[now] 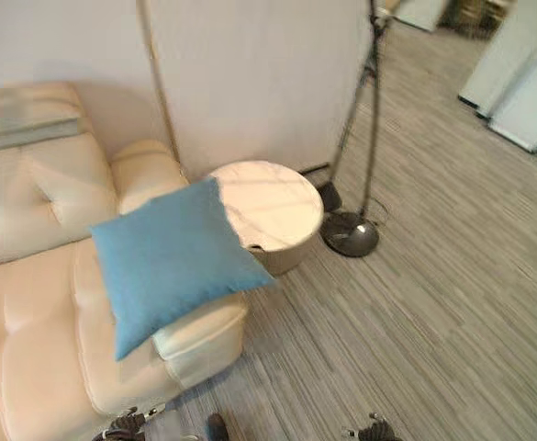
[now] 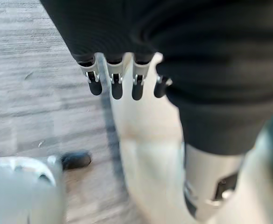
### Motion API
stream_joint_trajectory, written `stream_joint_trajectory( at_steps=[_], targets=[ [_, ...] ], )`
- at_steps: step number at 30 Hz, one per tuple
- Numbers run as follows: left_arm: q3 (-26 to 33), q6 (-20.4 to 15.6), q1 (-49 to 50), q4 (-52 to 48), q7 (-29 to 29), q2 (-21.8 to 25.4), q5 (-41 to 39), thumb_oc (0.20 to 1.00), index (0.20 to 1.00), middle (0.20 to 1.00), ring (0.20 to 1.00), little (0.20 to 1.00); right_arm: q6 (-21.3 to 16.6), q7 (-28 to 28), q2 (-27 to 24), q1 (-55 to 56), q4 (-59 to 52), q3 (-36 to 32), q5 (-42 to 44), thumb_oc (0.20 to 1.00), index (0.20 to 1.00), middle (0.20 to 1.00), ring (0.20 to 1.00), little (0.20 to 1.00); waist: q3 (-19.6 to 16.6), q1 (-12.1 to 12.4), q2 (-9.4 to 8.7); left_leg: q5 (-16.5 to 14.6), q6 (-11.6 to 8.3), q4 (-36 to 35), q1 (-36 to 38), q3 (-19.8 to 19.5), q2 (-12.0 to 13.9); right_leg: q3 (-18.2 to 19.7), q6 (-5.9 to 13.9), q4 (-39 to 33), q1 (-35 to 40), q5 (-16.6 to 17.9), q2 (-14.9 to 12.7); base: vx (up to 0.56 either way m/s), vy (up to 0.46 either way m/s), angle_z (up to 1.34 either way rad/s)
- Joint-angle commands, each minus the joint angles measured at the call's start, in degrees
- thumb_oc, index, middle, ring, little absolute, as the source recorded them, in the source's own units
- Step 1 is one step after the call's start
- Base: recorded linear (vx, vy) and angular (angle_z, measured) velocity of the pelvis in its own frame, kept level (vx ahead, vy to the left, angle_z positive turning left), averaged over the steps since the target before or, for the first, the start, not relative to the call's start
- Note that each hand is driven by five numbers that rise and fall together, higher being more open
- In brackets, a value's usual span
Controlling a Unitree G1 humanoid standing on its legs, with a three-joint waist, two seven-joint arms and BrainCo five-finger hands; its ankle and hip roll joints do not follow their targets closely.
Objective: Pick up all the scattered cushions and arrange them neatly on the sofa.
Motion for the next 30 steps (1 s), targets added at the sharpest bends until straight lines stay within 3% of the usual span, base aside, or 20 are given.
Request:
stream_joint_trajectory(
  at_steps=[1,4,5,6,8,10,14,18,23,27,30],
  targets=[
    [-0.95,-0.91,-2.23,-0.36,0.62,1.67,-1.52,1.000,1.000,1.000,1.000,1.000,-0.37,0.31,0.41,-5.10,-0.45,1.64,-0.90,1.000,1.000,1.000,1.000,1.000,3.75,-0.63,-0.05,-2.19,-3.42,-3.41,2.41,-0.60,2.45,10.01,-1.95,-13.25,1.29,7.84,12.50,0.12,0.035,1.08],
    [-1.74,-0.90,-3.05,0.96,0.33,1.90,-0.71,1.000,1.000,1.000,1.000,1.000,-0.47,-0.06,0.57,-5.20,0.00,2.06,-0.01,1.000,1.000,1.000,1.000,1.000,3.84,-0.98,0.43,-2.06,-4.14,-3.41,2.99,-2.60,2.76,12.87,-2.79,-25.09,1.32,6.60,15.50,0.15,-0.008,0.97],
    [-1.74,-0.90,-3.05,0.96,0.32,1.90,-0.71,1.000,1.000,1.000,1.000,1.000,-0.47,-0.06,0.57,-5.20,0.00,2.06,-0.01,1.000,1.000,1.000,1.000,1.000,3.83,-0.97,0.44,-2.06,-4.14,-3.41,2.99,-2.59,2.78,12.87,-2.79,-25.13,1.33,6.63,15.52,0.16,-0.091,0.78],
    [-2.00,-1.19,-3.86,1.64,0.05,2.02,-0.61,1.000,1.000,1.000,1.000,1.000,-0.43,-0.39,0.54,-5.25,0.99,2.03,0.39,1.000,1.000,1.000,1.000,1.000,3.61,-1.75,0.02,-1.74,-4.31,-3.41,2.73,-4.41,2.31,19.99,-2.56,-35.80,0.94,8.97,19.11,0.16,-0.093,0.64],
    [-1.60,-1.23,-4.50,3.27,-0.04,2.15,-0.94,1.000,1.000,1.000,1.000,1.000,-0.31,-0.96,0.25,-5.14,1.72,1.61,0.24,1.000,1.000,1.000,1.000,1.000,3.01,-1.77,-0.34,-2.04,-4.53,-3.41,2.79,-5.82,2.03,22.32,-2.11,-41.15,0.61,11.33,19.44,0.22,-0.134,0.81],
    [-1.14,-1.39,-4.47,3.69,0.43,2.46,-0.90,1.000,1.000,1.000,1.000,1.000,-0.10,-1.53,0.09,-4.64,1.88,0.94,-0.11,1.000,1.000,1.000,1.000,1.000,2.44,-1.74,-0.69,-2.48,-4.99,-3.41,3.47,-6.29,1.97,19.94,-1.79,-43.28,1.80,12.28,18.90,0.18,-0.119,1.00],
    [0.02,-1.97,-4.80,4.28,1.64,3.00,-1.97,1.000,1.000,1.000,1.000,1.000,-0.25,-2.45,-1.20,-4.82,3.18,0.33,-0.32,1.000,1.000,1.000,1.000,1.000,0.21,-2.05,-0.85,-2.66,-6.11,-3.41,3.96,-6.65,2.80,19.36,-2.67,-47.52,6.05,12.50,19.30,0.24,-0.246,-0.03],
    [-0.13,-1.69,-5.09,3.49,1.47,3.54,-1.82,1.000,1.000,1.000,1.000,1.000,-0.16,-2.63,-3.92,-4.41,1.74,-0.39,-0.76,1.000,1.000,1.000,1.000,1.000,-0.71,-2.95,-0.10,-2.47,-7.37,-3.41,5.36,-6.56,4.08,18.82,-3.85,-47.57,8.42,10.40,20.22,0.16,-0.224,0.06],
    [-2.09,-1.69,-5.13,0.34,0.98,3.02,-2.02,1.000,1.000,1.000,1.000,1.000,0.17,-2.90,-5.59,-3.85,0.82,-1.65,-0.36,1.000,1.000,1.000,1.000,1.000,0.59,-3.88,-0.08,-3.84,-8.29,7.49,1.25,-7.13,4.35,18.04,-5.32,-46.81,10.28,8.76,19.64,0.04,-0.168,-0.01],
    [-2.52,-1.51,-5.23,-1.65,1.16,2.02,-4.33,1.000,1.000,1.000,1.000,1.000,0.12,-5.65,-6.96,-2.27,-0.84,-7.91,3.92,1.000,1.000,1.000,1.000,1.000,0.45,-5.23,0.41,1.77,-8.74,0.20,-1.95,-8.09,5.37,17.21,-5.52,-47.32,10.61,8.61,19.15,0.01,-0.042,0.08],
    [-1.53,-1.33,-5.58,-1.79,0.50,1.93,-6.39,1.000,1.000,1.000,1.000,1.000,0.37,-6.19,-8.96,-0.49,-3.48,-10.98,4.24,1.000,1.000,1.000,1.000,1.000,0.20,-6.18,1.07,2.79,-9.09,-3.41,-0.04,-6.48,6.28,17.52,-6.11,-46.51,10.79,7.40,20.17,0.07,0.035,0.03]
  ],
)
